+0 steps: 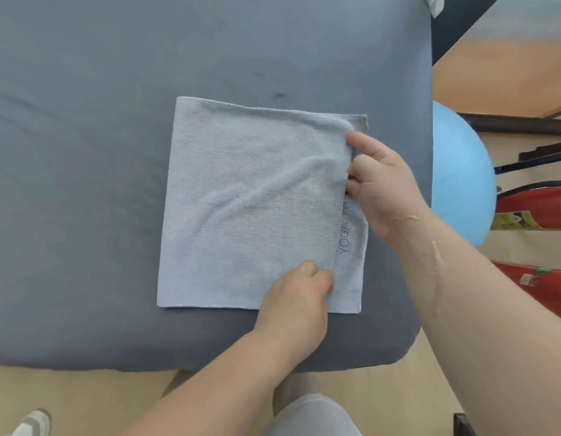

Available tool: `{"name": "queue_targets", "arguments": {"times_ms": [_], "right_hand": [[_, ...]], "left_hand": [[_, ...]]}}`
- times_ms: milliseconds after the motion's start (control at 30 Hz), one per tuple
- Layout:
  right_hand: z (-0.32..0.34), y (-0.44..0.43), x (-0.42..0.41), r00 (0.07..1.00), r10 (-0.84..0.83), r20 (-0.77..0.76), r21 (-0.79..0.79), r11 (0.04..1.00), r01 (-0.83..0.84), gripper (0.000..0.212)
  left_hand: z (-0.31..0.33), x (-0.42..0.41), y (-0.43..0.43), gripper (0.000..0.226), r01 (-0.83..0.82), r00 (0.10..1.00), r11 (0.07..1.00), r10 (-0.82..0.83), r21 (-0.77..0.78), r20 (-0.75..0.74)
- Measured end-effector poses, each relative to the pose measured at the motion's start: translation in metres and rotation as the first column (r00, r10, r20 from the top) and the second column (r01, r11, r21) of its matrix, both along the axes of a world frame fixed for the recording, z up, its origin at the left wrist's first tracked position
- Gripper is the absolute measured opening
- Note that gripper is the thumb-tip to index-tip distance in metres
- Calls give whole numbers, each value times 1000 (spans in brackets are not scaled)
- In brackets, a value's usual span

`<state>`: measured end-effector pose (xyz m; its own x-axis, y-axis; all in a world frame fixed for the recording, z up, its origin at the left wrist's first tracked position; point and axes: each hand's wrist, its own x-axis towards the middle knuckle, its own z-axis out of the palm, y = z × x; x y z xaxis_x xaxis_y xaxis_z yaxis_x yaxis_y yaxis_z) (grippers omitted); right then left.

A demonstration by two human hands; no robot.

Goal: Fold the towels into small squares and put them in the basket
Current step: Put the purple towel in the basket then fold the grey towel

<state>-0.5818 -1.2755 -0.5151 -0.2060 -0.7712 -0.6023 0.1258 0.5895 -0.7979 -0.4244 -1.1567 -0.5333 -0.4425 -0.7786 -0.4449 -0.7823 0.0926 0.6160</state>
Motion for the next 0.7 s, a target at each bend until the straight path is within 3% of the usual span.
{"name": "queue_targets", "arguments": {"times_ms": [133,467,700], "right_hand": [[-3,2,-4,994,74,-79,18,997,-73,65],[32,-5,-18,974,-74,216,-205,971,119,57],[11,8,-29,999,-40,-24,-89,995,38,55]], "left_hand": [[-1,-2,-2,21,-4,1000,1000,4,3,15],[51,-5,-4,28,-168,966,966,121,-195,-230],[5,-31,7,25,-37,987,999,34,-13,-159]]}}
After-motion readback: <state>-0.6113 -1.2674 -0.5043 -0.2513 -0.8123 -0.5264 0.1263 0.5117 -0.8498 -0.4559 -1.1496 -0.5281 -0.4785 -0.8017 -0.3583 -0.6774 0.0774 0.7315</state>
